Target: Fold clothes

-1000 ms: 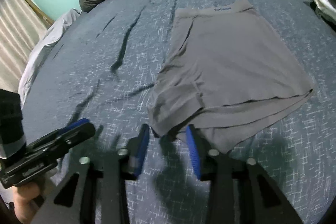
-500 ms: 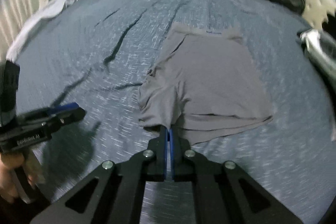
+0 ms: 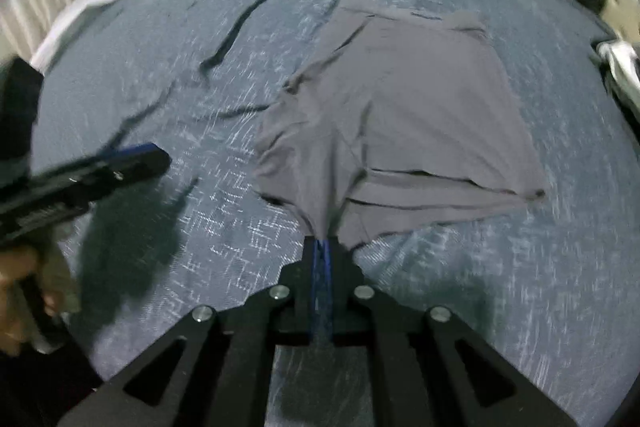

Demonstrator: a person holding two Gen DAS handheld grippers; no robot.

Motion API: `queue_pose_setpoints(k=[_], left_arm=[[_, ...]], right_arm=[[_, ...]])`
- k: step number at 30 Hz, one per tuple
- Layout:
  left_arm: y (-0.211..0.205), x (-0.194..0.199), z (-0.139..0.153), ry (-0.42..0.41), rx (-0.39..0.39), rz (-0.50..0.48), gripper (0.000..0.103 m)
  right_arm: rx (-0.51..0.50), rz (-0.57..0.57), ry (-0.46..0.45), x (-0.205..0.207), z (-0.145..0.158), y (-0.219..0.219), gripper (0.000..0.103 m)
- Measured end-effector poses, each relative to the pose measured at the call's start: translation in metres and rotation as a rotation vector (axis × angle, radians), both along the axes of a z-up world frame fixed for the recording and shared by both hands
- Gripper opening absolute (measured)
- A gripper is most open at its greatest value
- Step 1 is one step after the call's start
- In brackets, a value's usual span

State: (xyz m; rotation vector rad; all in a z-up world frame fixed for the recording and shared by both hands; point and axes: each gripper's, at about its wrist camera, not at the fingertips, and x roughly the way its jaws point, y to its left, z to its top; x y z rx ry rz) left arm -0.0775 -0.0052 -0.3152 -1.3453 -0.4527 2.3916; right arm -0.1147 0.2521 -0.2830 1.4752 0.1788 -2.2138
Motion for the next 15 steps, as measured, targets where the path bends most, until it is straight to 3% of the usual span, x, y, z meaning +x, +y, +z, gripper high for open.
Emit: queue_pose_setpoints(k=[4, 8, 13, 15], left_arm=[[0.010, -0.002, 0.000, 0.002, 0.004, -0.015, 0.038], [0.018, -0.002, 0.000, 0.002, -0.004, -0.029, 0.038], [0.017, -0.004, 0.000, 0.004, -0.015, -0.026, 0.038], [0.017, -0.004, 0.001, 0.003, -0.010, -0.032, 0.038]], right_arm=[[-0.103, -0.087, 0.023, -0.006, 0.014, 0.032, 0.013], [-0.268, -0.212, -0.042, -0.023, 0.010, 0.056, 0.015], [-0.244, -0.332, -0.052, -0.035, -0.002, 0.071, 0.017], [-0.267, -0.399, -0.059, -0.039, -0.005, 0.086, 0.025]])
